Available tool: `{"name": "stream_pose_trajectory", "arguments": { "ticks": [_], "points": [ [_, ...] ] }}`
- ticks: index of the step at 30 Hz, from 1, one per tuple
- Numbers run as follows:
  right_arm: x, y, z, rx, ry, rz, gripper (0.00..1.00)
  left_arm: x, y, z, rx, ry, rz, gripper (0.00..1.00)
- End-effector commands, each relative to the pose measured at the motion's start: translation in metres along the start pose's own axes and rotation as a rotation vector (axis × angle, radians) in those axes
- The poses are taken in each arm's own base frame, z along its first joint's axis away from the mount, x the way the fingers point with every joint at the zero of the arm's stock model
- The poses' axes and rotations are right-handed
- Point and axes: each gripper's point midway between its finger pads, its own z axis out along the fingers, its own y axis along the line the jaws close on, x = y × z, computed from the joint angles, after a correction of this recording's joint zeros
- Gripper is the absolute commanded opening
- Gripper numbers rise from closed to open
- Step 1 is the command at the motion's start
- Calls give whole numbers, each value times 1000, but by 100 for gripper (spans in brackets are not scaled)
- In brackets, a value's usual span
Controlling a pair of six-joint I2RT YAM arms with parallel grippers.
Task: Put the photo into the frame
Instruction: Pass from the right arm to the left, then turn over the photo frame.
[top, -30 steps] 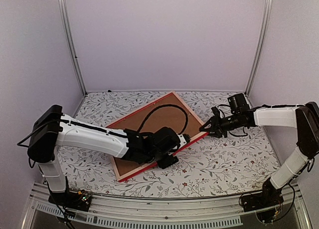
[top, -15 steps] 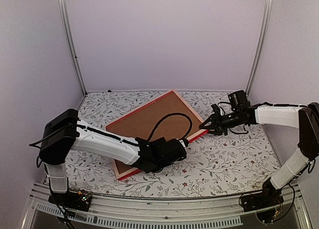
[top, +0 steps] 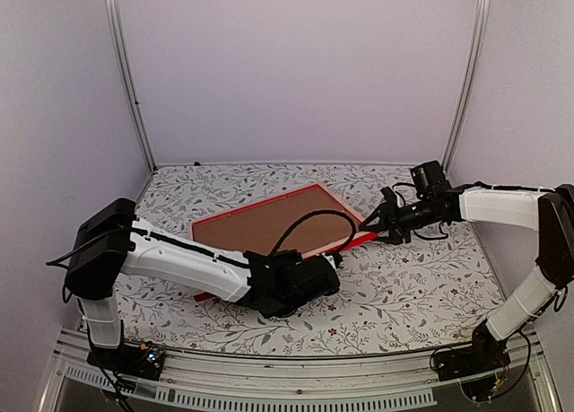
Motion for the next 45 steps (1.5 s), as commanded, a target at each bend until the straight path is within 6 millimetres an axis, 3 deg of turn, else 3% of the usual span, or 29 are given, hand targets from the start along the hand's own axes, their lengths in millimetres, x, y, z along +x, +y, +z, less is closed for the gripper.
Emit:
{"name": "stream_pose_trajectory", "arguments": {
  "ticks": [1,5,9,13,17,23,30,35,40,45],
  "points": [
    [-5,20,-11,-16,-24,-91,47,-14,23,-7,-10,-38,-134,11],
    [-9,12,-18,35,-40,-93,59,-17,36,-12,-34,-45,-125,0],
    [-17,8,-36,64,-79,-99,70,-22,52,-18,-62,-58,-124,0],
    [-31,6,-62,107,-144,-112,73,-28,71,-26,-104,-71,-106,0],
    [-42,3,-86,135,-198,-116,73,-41,102,-40,-160,-97,-101,0],
    [-61,2,-117,159,-278,-126,74,-77,161,-69,-159,-193,-198,0],
    [-68,0,-122,169,-290,-137,74,-118,235,-96,-98,-267,-341,0],
    [-69,-2,-126,178,-301,-141,74,-137,270,-105,11,-328,-498,0],
    [-67,-7,-126,188,-300,-137,74,-139,296,-110,165,-406,-680,0],
    [-66,-11,-122,180,-296,-134,74,-130,326,-110,461,-517,-960,0]
  ]
}}
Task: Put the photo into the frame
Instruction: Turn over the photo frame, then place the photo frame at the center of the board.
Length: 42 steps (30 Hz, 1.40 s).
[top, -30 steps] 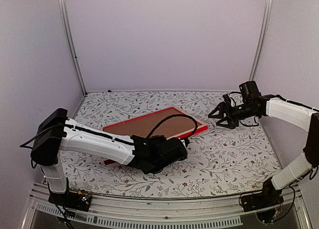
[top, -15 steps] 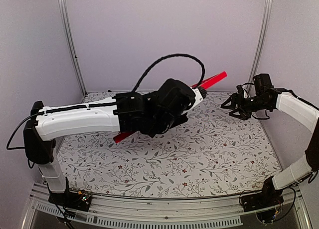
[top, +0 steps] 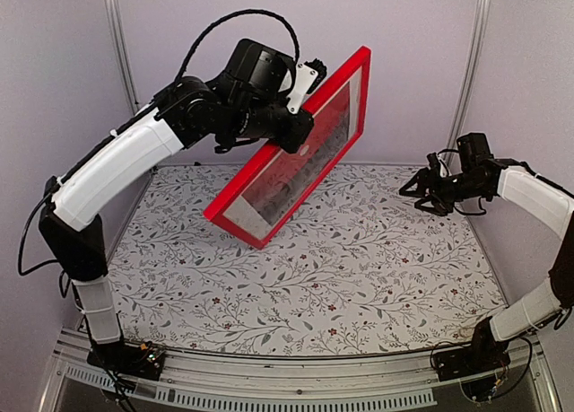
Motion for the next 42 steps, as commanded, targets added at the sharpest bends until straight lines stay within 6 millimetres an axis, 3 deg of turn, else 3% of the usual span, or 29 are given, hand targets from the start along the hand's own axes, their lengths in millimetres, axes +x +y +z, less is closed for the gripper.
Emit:
{"name": "stream_pose_trajectory", "arguments": {
  "ticks": [1,7,17,28,34,42],
  "points": [
    [1,-1,-3,-5,-16,-21,73,-38,37,-29,269,-141,-381,0],
    [10,-7,2,-10,-2,-5,73,-15,78,-17,436,-140,-656,0],
    [18,-11,6,-27,7,16,73,43,108,13,613,-123,-995,0],
    [27,-16,17,-58,32,30,74,136,93,56,609,-24,-1261,0],
    [32,-20,25,-59,45,33,75,188,84,69,537,16,-1361,0],
    [46,-20,53,-8,94,6,75,247,60,76,497,100,-1380,16]
  ]
}}
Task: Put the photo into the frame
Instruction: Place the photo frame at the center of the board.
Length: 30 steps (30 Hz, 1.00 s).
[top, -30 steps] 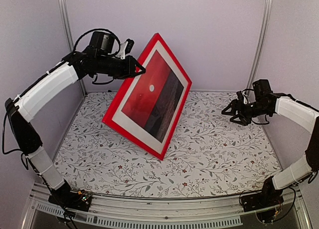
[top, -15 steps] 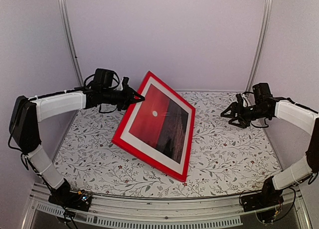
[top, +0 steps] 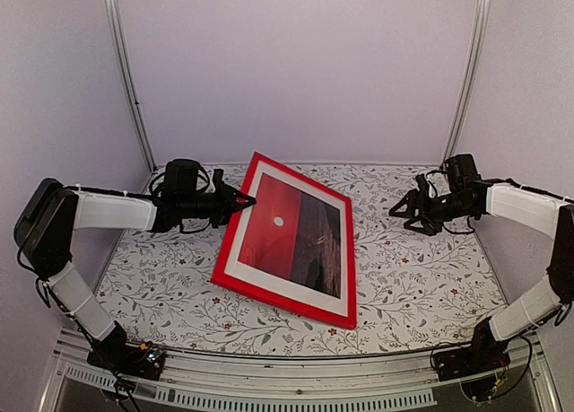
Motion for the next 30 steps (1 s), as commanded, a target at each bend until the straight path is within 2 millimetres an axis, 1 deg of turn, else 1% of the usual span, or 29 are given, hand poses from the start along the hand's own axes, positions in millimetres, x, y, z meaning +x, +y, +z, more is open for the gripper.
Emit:
{"name": "stream_pose_trajectory", "arguments": {
  "ticks": [1,5,7,9,13,15,17,24,27,30],
  "points": [
    [6,-2,21,28,21,-15,75,-1,-16,-7,92,-43,51,19],
    [12,-4,36,31,53,-9,75,12,8,-3,56,-9,44,32],
    [15,-5,41,32,65,-8,75,19,18,-3,40,9,35,36],
    [16,-6,44,34,71,-5,74,24,26,-3,21,25,28,39],
    [19,-8,50,36,83,-2,74,35,48,-5,-48,54,32,56],
    [20,-10,52,38,88,3,74,39,59,-6,-91,65,48,62],
    [22,-11,55,38,95,6,74,41,71,-8,-141,72,68,65],
    [26,-14,60,43,111,12,74,43,113,-15,-316,87,132,76],
    [27,-17,61,54,113,13,74,37,128,-21,-400,75,168,79],
    [28,-20,61,72,114,11,74,27,134,-28,-468,46,220,80]
  ]
}}
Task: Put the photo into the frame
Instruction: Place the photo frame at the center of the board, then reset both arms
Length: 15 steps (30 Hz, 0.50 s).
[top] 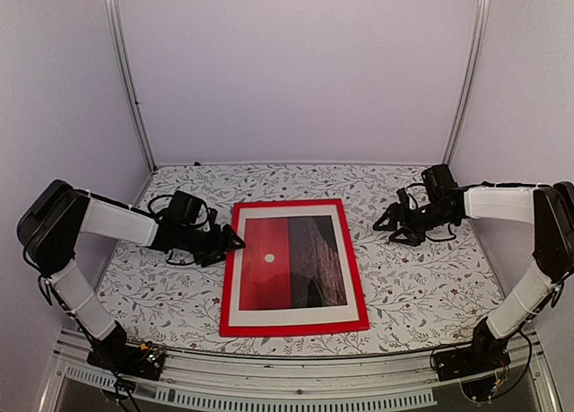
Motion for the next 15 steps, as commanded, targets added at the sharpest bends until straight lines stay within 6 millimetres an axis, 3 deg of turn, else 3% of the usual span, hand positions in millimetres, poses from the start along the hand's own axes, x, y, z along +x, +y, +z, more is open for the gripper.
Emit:
{"name": "stream_pose_trajectory", "arguments": {
  "ticks": [1,7,15],
  "points": [
    [3,-8,5,35,0,0,74,-26,14,-11,-132,-80,112,81],
    [-10,-12,-14,146,-79,-69,74,-61,14,-48,-303,-203,231,83],
    [-44,3,-65,330,-276,-244,79,-116,-13,-136,-462,-494,373,86]
  ]
}}
